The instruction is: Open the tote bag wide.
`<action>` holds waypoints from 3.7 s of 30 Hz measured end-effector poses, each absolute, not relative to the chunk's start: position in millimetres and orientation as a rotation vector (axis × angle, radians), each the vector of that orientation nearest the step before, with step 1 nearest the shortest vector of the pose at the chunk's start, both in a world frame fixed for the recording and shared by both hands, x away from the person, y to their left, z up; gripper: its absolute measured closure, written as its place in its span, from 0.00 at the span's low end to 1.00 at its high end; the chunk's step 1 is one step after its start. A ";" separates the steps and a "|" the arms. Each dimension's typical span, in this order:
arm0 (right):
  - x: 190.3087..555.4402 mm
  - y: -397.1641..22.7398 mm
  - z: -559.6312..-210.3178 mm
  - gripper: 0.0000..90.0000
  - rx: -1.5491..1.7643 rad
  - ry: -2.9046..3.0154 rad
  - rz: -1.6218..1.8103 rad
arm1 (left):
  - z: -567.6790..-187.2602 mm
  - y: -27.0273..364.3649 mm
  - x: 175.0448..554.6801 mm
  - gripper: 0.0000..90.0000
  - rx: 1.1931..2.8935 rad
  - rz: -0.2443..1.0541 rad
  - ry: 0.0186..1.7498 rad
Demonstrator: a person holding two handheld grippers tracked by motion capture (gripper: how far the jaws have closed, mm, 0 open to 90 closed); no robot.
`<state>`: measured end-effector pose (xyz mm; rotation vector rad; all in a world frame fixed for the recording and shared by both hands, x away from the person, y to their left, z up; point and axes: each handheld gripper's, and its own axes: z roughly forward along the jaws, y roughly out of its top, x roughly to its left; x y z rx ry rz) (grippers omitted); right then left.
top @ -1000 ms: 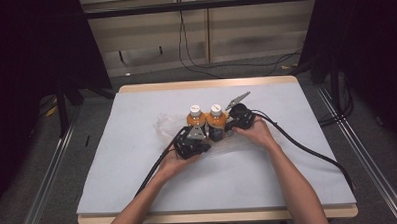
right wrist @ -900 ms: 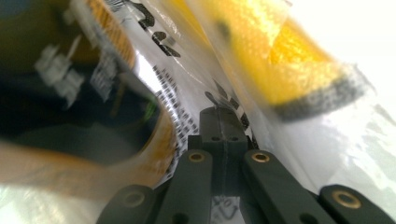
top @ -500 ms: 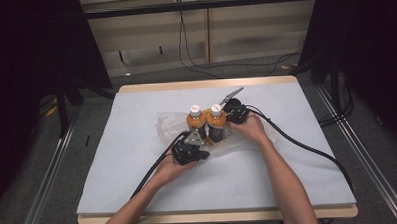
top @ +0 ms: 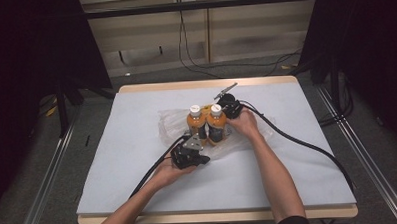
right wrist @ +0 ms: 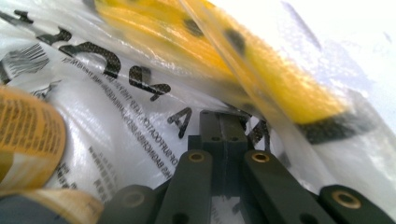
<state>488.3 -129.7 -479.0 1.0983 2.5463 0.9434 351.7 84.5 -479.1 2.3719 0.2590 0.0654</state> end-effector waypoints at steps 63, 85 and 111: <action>411.0 -197.0 -425.8 1.00 1.047 2.368 1.205 | -452.0 117.2 347.4 0.97 2.124 0.000 0.350; 317.4 -245.9 -400.0 0.61 1.001 2.222 1.329 | -439.5 169.1 334.3 0.53 2.042 0.203 0.490; 211.5 -290.4 -429.2 0.11 1.288 2.005 1.343 | -447.7 246.2 283.0 0.04 1.953 0.294 0.731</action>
